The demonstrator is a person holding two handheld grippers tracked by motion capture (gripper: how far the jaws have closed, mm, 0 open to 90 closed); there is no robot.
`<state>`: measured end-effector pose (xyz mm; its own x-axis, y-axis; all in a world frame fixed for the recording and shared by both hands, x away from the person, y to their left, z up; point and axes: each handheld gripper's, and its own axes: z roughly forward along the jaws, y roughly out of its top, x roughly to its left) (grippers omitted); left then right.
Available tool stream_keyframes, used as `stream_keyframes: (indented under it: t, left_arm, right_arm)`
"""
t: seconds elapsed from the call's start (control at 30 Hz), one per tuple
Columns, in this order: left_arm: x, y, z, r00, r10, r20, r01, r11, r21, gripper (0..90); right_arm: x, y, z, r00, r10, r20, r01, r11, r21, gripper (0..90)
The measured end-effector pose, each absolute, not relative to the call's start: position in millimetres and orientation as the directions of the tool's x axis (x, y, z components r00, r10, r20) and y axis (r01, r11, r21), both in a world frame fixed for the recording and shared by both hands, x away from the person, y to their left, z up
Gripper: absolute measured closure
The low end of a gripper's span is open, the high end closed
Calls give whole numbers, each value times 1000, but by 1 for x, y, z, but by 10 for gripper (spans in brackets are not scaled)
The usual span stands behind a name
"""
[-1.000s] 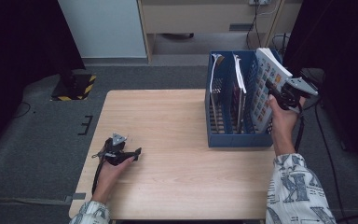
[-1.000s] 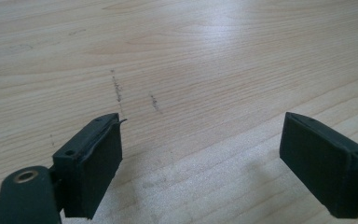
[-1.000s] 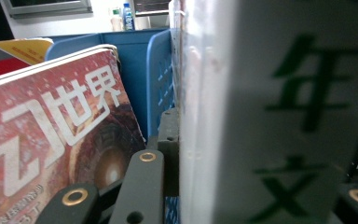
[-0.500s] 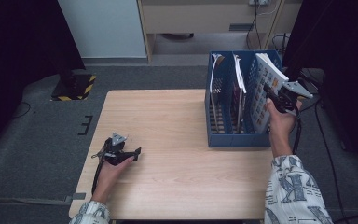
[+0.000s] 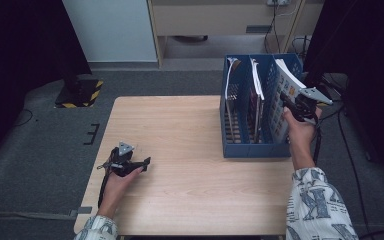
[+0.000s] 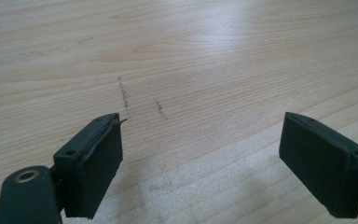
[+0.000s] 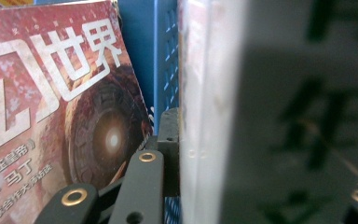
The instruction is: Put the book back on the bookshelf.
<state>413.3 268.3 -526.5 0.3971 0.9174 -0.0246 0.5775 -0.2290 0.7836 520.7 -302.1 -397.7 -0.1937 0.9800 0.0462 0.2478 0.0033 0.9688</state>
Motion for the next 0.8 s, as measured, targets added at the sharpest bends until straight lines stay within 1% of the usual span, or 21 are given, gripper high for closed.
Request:
stream_keyframes:
  t: [0.2,0.4,0.8]
  left_arm:
    - [413,269,-523,397,918,-24,568,-225,791,132]
    - [413,272,-522,395,919,-24,568,-223,792,133]
    - [413,272,-520,390,920,-28,562,-214,799,133]
  right_arm:
    - [516,-302,-397,-200,979,40,285,19,958,737]
    - [511,-300,-396,-207,978,27,303,38,952,735]
    - [503,-293,-397,-227,974,20,294,49,954,727]
